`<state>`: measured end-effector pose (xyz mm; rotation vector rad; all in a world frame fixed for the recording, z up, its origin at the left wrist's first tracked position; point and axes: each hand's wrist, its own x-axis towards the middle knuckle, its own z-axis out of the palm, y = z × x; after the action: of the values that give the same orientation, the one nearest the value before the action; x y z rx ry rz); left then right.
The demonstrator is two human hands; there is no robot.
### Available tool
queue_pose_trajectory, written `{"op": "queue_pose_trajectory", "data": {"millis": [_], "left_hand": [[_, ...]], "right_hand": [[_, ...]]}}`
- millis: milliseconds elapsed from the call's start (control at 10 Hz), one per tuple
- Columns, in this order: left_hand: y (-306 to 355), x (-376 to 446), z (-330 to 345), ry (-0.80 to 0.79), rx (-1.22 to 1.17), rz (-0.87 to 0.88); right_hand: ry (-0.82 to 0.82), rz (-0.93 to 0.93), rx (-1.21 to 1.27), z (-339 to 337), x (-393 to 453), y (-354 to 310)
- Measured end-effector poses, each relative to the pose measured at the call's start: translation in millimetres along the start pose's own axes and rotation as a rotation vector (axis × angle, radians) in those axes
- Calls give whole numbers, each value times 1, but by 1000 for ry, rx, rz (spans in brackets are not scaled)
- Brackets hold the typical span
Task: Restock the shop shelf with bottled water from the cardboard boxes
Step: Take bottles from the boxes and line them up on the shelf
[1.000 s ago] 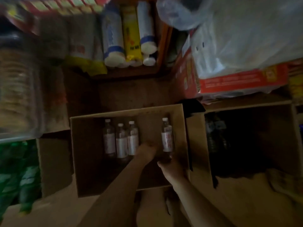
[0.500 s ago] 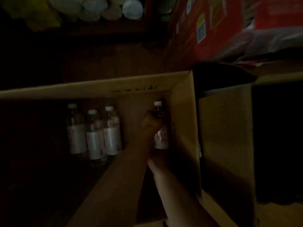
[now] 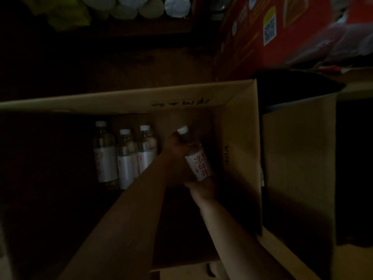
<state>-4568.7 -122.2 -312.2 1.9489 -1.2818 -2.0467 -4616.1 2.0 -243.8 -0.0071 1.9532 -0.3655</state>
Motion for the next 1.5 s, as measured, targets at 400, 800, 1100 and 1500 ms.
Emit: {"op": "queue_pose_trajectory", "data": {"millis": [400, 800, 1100, 1500], "left_hand": [[85, -171, -100, -60, 28, 78], [267, -338, -183, -18, -21, 282], [404, -469, -204, 43, 10, 571], [571, -658, -117, -163, 66, 926]], "right_hand": [[-214, -66, -141, -39, -118, -47], [-454, -379, 56, -109, -291, -150], [-501, -525, 259, -177, -436, -229], [-151, -852, 477, -327, -622, -244]]}}
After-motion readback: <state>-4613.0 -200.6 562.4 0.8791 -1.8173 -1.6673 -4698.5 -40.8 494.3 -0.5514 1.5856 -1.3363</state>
